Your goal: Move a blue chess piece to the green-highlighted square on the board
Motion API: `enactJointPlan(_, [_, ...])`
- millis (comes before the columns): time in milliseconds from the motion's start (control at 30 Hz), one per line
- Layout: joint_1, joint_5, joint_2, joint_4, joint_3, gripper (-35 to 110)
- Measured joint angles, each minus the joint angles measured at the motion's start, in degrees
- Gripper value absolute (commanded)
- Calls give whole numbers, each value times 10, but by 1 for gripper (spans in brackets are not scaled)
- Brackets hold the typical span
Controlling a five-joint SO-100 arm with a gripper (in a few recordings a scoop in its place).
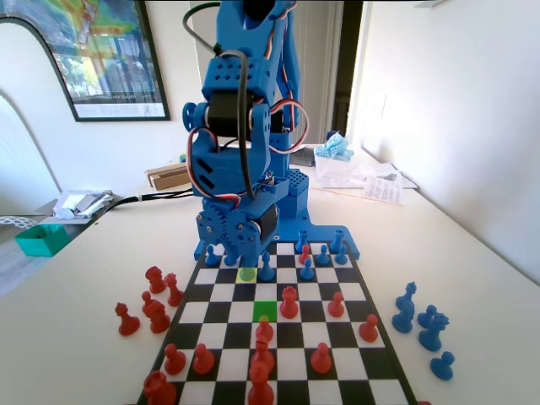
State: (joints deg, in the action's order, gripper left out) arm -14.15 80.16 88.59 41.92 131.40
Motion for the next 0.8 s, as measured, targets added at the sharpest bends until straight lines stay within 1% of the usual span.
enactJointPlan(533, [12,7,-12,-29,20,8])
enactJointPlan(800, [12,7,-12,-26,20,7])
